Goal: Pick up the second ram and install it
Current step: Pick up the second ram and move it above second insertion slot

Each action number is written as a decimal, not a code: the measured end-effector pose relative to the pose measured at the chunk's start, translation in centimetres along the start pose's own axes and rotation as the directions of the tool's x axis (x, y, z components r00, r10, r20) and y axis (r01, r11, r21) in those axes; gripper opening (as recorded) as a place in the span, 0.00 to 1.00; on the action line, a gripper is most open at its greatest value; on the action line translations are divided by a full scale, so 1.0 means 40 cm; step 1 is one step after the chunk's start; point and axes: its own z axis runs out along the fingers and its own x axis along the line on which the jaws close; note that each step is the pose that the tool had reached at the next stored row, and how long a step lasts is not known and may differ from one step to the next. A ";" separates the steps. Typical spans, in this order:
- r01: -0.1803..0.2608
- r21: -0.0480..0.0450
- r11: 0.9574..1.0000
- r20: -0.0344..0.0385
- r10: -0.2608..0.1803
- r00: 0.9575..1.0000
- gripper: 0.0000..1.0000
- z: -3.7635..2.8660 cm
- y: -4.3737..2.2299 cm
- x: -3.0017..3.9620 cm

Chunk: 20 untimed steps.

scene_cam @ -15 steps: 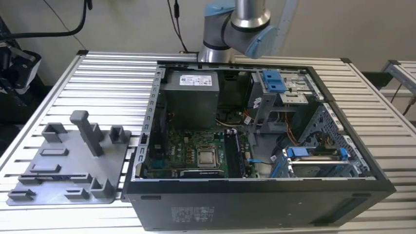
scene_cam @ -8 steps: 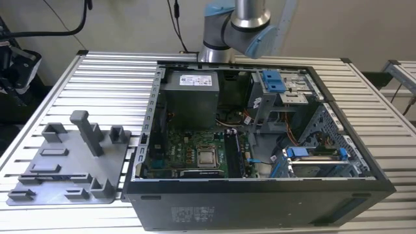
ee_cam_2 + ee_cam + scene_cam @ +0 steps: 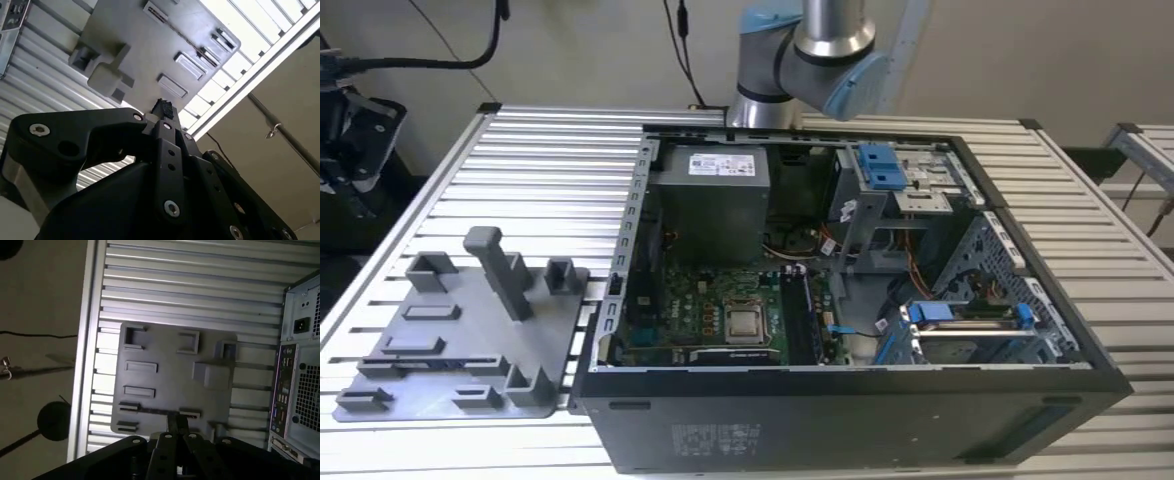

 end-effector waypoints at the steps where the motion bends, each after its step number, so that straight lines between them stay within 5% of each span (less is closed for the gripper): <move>1: 0.016 0.000 1.000 -0.001 -0.016 1.000 0.11 0.000 0.000 0.000; 5: 0.084 -0.001 0.996 -0.004 -0.084 0.996 0.11 0.000 0.000 0.000; 9: 0.156 -0.002 0.988 -0.007 -0.156 0.988 0.11 0.000 0.000 0.000; 14: 0.239 -0.003 0.971 -0.010 -0.239 0.971 0.11 0.000 0.000 0.000; 20: 0.329 -0.004 0.944 -0.014 -0.329 0.944 0.11 0.000 0.000 0.001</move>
